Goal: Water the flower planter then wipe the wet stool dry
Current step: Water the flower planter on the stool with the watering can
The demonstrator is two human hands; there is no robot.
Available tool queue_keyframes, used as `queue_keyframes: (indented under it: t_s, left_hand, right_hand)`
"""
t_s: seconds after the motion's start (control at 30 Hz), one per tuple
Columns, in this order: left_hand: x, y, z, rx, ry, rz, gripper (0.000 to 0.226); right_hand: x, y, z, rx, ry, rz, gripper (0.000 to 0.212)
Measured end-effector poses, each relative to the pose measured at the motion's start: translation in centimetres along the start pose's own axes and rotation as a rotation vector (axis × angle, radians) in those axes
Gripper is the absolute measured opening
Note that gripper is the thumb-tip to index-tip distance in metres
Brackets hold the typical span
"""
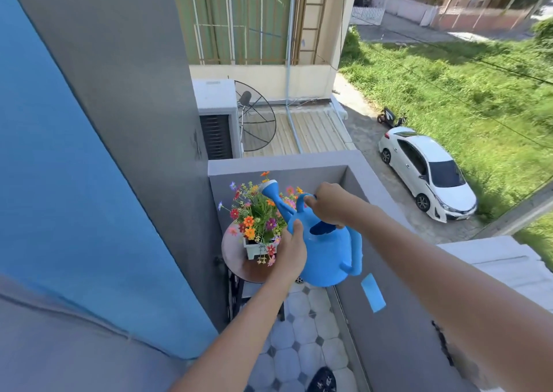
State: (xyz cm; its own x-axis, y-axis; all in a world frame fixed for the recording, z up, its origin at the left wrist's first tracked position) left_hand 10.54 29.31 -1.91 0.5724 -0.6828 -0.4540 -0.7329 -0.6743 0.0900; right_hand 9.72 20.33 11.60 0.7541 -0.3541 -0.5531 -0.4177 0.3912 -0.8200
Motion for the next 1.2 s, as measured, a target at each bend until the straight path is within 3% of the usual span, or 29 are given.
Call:
queue_keyframes:
  t_s: [0.07, 0.13, 0.47, 0.67, 0.87, 1.1, 1.2]
  left_hand:
    - [-0.1, -0.1, -0.3, 0.000, -0.004, 0.013, 0.067]
    - [-0.3, -0.2, -0.4, -0.016, -0.003, 0.019, 0.061]
    - [4.4, 0.0, 3.7, 0.034, -0.010, 0.045, 0.113]
    - [0.7, 1.5, -0.9, 0.068, -0.013, 0.100, 0.099]
    - [1.4, 4.0, -0.7, 0.077, 0.010, 0.153, 0.090]
    - [2.1, 6.0, 0.8, 0.069, -0.027, 0.250, 0.094]
    - [2.0, 5.9, 0.8, 0.067, -0.026, 0.250, 0.096]
  right_hand:
    - [0.3, -0.5, 0.4, -0.145, -0.017, 0.002, 0.042]
    - [1.0, -0.5, 0.7, -0.288, -0.040, 0.012, 0.042]
    - [1.9, -0.5, -0.2, -0.447, -0.056, 0.069, 0.063]
    - [0.9, -0.8, -2.0, -0.477, 0.008, 0.126, 0.072]
    - [-0.9, -1.1, -4.0, -0.508, 0.100, 0.136, 0.083]
    - [-1.9, -0.8, -6.0, -0.229, 0.202, 0.080, 0.055]
    - [-1.8, -0.5, -6.2, -0.126, 0.195, 0.095, 0.056]
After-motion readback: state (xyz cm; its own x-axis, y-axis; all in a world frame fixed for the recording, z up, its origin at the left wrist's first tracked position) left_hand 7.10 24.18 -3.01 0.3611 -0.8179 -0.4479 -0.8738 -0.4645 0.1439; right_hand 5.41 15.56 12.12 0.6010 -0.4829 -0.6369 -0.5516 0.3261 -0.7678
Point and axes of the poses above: each hand's wrist, its own x-axis towards the middle knuckle, its own y-axis out of the palm, z = x × y, the point moved 6 cm from there along x, towards the middle knuckle, and after that the axes turned 13 degrees about z, right-handed, at the moved point
